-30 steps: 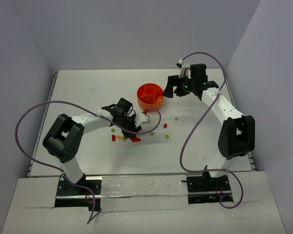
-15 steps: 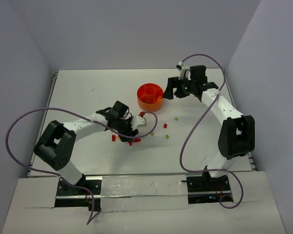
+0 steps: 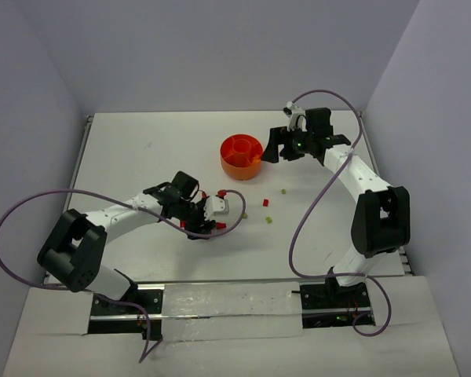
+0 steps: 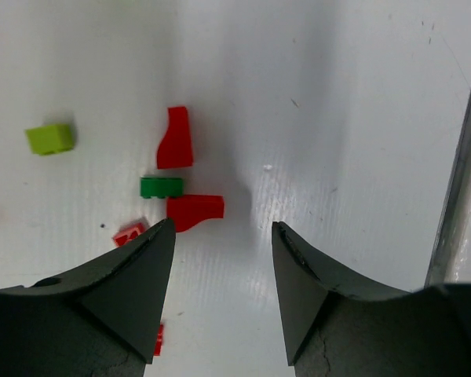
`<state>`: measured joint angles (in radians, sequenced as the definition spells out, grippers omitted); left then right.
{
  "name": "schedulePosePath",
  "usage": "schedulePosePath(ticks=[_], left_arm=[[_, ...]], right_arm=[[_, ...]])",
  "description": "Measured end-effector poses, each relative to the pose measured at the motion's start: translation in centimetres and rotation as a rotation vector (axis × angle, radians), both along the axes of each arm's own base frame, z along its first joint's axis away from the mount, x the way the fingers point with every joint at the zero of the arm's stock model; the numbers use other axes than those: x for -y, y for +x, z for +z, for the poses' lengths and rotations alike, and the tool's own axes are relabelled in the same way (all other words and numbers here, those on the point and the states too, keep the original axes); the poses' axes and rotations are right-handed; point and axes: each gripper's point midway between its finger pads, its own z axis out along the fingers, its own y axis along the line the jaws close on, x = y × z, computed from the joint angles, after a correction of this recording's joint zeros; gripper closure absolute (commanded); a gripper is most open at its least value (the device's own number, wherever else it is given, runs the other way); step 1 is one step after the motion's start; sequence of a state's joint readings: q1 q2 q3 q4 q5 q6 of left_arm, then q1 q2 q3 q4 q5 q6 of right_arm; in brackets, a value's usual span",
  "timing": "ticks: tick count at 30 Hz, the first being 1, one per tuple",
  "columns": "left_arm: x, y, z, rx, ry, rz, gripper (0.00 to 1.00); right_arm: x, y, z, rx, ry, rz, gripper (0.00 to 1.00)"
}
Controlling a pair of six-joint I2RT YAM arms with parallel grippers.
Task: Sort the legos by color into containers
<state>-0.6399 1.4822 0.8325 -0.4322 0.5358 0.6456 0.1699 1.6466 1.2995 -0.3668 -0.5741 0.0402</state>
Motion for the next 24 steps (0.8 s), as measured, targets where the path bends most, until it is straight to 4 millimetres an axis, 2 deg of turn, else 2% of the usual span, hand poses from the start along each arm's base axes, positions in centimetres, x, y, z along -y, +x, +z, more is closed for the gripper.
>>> schedulePosePath(ticks=[5, 17, 24], left_arm=[[-0.7, -0.9, -1.3, -0.009, 0.018, -0.027, 0.38], [0.0, 0.7, -1.6, 0.055, 0.004, -0.030, 0.38], [-0.1, 0.7, -2.3, 0.043, 0.019, -0.025, 0.39]], right_arm=[[0.0, 0.0, 0.0, 0.000, 0.002, 0.002, 0.07], [-0.1, -0.3, -0.4, -0.010, 0.006, 0.008, 0.07], [-0.1, -0.4, -0.5, -0.012, 0.007, 0.010, 0.07]])
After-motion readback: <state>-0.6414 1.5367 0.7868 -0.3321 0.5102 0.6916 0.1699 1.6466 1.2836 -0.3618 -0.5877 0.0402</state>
